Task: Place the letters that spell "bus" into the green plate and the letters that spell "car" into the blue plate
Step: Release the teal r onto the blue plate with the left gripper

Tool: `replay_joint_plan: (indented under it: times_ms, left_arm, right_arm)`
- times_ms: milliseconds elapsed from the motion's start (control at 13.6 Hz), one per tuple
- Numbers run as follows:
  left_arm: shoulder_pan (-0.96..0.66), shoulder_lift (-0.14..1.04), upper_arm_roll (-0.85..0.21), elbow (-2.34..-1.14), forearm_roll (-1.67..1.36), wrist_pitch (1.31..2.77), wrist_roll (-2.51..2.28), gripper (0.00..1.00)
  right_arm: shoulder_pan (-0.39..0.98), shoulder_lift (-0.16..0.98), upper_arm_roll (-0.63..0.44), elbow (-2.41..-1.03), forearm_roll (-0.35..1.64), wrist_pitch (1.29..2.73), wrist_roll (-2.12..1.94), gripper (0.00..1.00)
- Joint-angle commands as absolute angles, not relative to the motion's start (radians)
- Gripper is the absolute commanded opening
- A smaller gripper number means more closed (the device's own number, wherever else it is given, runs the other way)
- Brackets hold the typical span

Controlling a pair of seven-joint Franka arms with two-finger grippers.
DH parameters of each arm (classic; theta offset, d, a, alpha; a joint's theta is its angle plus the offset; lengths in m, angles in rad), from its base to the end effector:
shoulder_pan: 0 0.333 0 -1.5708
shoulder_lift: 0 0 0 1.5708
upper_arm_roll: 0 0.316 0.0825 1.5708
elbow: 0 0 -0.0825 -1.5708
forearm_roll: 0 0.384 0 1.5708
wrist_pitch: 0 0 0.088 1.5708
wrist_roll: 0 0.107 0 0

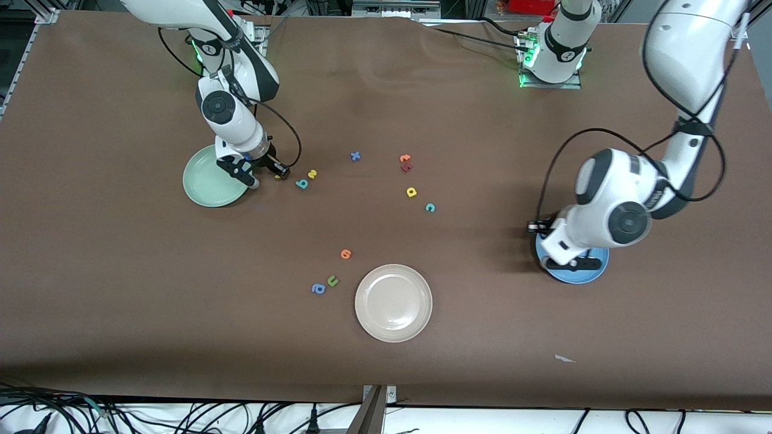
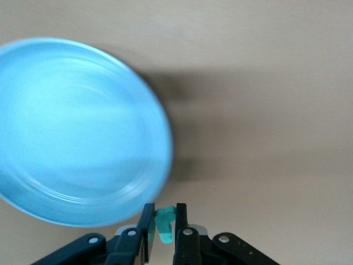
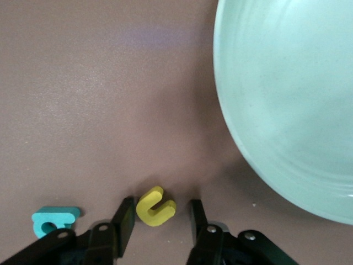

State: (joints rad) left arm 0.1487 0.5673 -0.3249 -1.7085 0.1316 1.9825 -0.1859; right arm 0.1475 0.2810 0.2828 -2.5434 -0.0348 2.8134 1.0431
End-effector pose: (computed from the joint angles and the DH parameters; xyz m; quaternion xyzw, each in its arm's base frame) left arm 0.6351 -0.0867 0.2568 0.9909 -0.0169 -0.1334 0.0084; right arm 0.4084 0.1978 0.1721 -0.9562 0.2908 0.0218 0.0249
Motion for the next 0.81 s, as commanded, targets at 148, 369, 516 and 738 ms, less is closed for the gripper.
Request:
replay_joint_plan:
  times_ms: [148, 369, 516, 738]
  left_arm:
    - [0.189, 0.646, -0.334, -1.697, 0.330, 2.012, -0.115, 0.35]
    - [0.192, 0.637, -0.344, -1.690, 0.315, 2.013, -0.066, 1.00]
    - [0.181, 0.632, -0.371, -1.687, 0.245, 2.013, -0.180, 1.00]
    - [0.181, 0.634, -0.486, -1.701, 0.192, 2.069, -0.413, 1.00]
  right_arm:
    - [0.155, 0.304, 0.284, -2.534, -0.038, 2.826, 1.055, 0.45]
    - [0.155, 0.304, 0.284, -2.533, -0.038, 2.824, 1.052, 0.22]
    - [0.156, 0.304, 0.284, -2.533, -0.038, 2.823, 1.051, 0.16]
    - [0.155, 0.275, 0.282, -2.528, -0.038, 2.801, 1.040, 0.15]
